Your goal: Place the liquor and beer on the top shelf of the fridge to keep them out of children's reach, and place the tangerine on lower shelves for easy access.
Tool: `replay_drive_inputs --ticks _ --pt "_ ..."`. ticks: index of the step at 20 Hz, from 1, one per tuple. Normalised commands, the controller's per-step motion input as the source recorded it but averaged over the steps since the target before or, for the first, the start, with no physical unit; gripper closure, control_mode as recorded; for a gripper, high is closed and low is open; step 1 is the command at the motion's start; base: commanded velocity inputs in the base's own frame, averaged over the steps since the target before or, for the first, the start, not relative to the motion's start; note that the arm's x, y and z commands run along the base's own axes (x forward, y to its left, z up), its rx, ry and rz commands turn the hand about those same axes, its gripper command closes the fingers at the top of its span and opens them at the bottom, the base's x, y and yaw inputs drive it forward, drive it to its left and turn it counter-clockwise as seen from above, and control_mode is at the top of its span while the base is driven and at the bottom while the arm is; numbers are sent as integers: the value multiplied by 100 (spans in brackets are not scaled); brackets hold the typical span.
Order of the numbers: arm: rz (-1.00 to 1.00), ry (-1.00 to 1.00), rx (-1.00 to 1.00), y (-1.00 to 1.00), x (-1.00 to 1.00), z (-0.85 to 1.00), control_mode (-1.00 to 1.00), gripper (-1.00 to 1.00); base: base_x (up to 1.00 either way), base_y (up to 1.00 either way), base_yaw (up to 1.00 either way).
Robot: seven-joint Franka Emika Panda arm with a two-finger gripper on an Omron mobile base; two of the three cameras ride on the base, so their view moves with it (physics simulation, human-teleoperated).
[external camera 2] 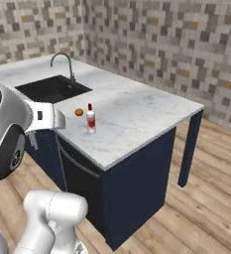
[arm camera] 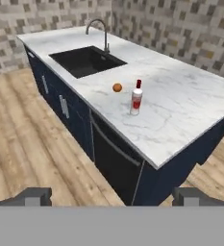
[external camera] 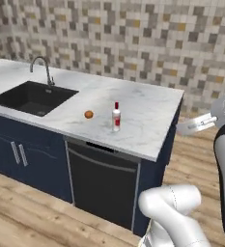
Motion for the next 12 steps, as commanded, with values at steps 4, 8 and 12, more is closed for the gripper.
replay_drive_inputs --ticks 4,8,12 --pt "0 0 0 0 0 0 100 -100 9 100 -59" --pt "0 0 0 0 0 0 100 -100 11 100 -57" --pt "0 0 0 0 0 0 100 -100 12 100 -55"
